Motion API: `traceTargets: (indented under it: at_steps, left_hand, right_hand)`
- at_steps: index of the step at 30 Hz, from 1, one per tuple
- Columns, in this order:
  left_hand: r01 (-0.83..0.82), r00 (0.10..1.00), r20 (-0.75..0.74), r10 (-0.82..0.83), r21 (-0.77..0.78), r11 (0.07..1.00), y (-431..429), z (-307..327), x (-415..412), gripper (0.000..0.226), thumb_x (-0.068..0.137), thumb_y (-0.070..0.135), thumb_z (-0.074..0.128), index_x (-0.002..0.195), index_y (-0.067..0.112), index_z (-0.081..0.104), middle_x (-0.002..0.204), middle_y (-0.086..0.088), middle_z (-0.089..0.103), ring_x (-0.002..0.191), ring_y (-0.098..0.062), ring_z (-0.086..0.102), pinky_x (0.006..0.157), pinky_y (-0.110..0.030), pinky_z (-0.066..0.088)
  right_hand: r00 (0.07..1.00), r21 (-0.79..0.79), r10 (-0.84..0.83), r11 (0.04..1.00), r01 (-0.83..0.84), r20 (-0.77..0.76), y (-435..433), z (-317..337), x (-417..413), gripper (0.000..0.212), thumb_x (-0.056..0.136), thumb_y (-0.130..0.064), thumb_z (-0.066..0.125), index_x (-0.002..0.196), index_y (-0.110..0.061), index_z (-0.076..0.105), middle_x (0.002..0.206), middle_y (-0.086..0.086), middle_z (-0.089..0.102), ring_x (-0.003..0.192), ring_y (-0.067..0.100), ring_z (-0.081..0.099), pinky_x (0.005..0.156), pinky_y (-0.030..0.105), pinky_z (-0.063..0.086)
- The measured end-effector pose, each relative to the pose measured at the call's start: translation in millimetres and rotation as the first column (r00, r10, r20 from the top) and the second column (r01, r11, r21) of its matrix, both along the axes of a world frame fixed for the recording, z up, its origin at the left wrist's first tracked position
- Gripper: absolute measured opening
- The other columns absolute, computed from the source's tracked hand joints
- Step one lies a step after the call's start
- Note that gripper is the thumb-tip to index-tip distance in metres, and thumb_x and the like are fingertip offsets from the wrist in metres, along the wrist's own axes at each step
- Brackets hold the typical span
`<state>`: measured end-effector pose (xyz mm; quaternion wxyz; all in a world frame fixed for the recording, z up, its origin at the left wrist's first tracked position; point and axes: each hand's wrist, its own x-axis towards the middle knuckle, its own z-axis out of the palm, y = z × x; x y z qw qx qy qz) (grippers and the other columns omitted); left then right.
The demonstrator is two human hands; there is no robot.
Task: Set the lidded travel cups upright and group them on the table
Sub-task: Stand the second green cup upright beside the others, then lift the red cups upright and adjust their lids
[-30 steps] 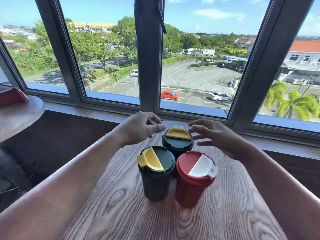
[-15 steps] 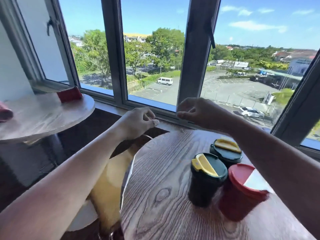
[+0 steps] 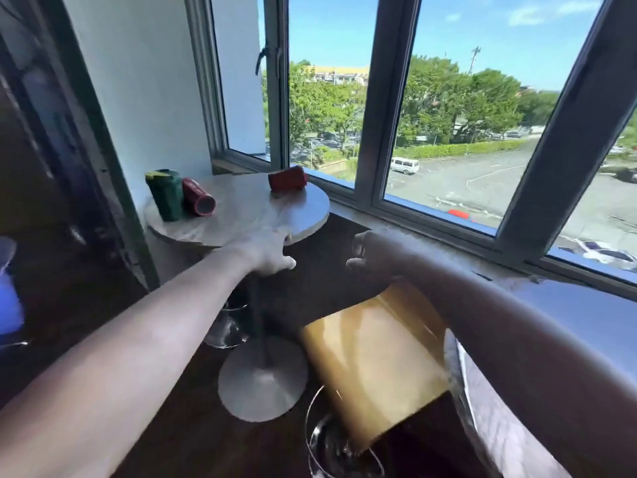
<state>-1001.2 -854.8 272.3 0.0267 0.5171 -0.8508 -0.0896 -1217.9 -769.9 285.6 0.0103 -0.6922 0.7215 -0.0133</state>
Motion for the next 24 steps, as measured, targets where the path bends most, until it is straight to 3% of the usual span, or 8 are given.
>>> traceTargets:
  at_steps: [6,10,14,18,22,24]
  left_hand:
    - [-0.115,0.993,0.011,0.116,-0.052,0.992,-36.3,-13.6,93.4,0.057,0.088,0.045,0.064,0.138,0.023,0.049,0.137,-0.007,0.058,0.124,-0.030,0.056,0.099,-0.042,0.047]
    - [-0.179,0.983,0.024,0.180,-0.060,0.982,-57.7,-21.8,135.3,0.044,0.086,0.046,0.062,0.125,0.025,0.055,0.128,-0.003,0.061,0.115,-0.028,0.058,0.093,-0.042,0.049]
    - [-0.236,0.971,0.017,0.238,-0.084,0.968,-83.2,-25.6,159.6,0.046,0.088,0.046,0.060,0.129,0.026,0.053,0.131,-0.002,0.060,0.120,-0.029,0.057,0.097,-0.045,0.049]
    - [-0.271,0.962,0.011,0.274,-0.114,0.956,-120.9,-26.3,174.9,0.045,0.090,0.044,0.058,0.130,0.024,0.053,0.132,-0.004,0.060,0.120,-0.030,0.058,0.095,-0.044,0.050]
    - [-0.293,0.956,-0.028,0.292,-0.167,0.942,-168.0,-20.4,180.4,0.045,0.091,0.044,0.058,0.130,0.023,0.053,0.129,-0.005,0.060,0.117,-0.030,0.059,0.090,-0.044,0.051]
    - [-0.295,0.955,-0.071,0.286,-0.196,0.935,-195.0,-14.5,181.3,0.041,0.091,0.041,0.058,0.128,0.022,0.055,0.126,-0.005,0.061,0.115,-0.027,0.058,0.084,-0.038,0.049]
  right_hand:
    - [0.999,0.048,0.029,0.998,-0.027,-0.021,-57.1,-14.9,83.0,0.033,0.085,-0.053,0.058,0.106,-0.028,0.065,0.108,0.000,0.066,0.096,0.024,0.064,0.067,0.032,0.042]
    - [0.986,0.030,0.104,0.994,-0.101,-0.128,-93.3,-17.5,119.0,0.037,0.090,-0.050,0.056,0.113,-0.022,0.062,0.111,0.005,0.065,0.099,0.028,0.062,0.070,0.034,0.042]
    - [0.970,-0.005,0.177,0.984,-0.181,-0.165,-132.9,-19.8,141.8,0.035,0.091,-0.046,0.053,0.110,-0.018,0.062,0.110,0.007,0.065,0.098,0.030,0.063,0.072,0.036,0.044]
    - [0.958,-0.021,0.221,0.973,-0.228,-0.184,-181.5,-22.3,157.0,0.039,0.092,-0.046,0.053,0.120,-0.020,0.059,0.119,0.008,0.064,0.105,0.032,0.062,0.079,0.039,0.048]
    - [0.958,-0.057,0.239,0.966,-0.251,-0.160,-239.7,-26.2,166.6,0.041,0.091,-0.049,0.053,0.119,-0.020,0.061,0.120,0.011,0.065,0.106,0.033,0.062,0.079,0.039,0.049]
    - [0.968,-0.072,0.238,0.967,-0.244,-0.077,-269.3,-26.8,170.0,0.041,0.090,-0.051,0.054,0.120,-0.024,0.061,0.121,0.010,0.064,0.105,0.032,0.062,0.081,0.039,0.051]
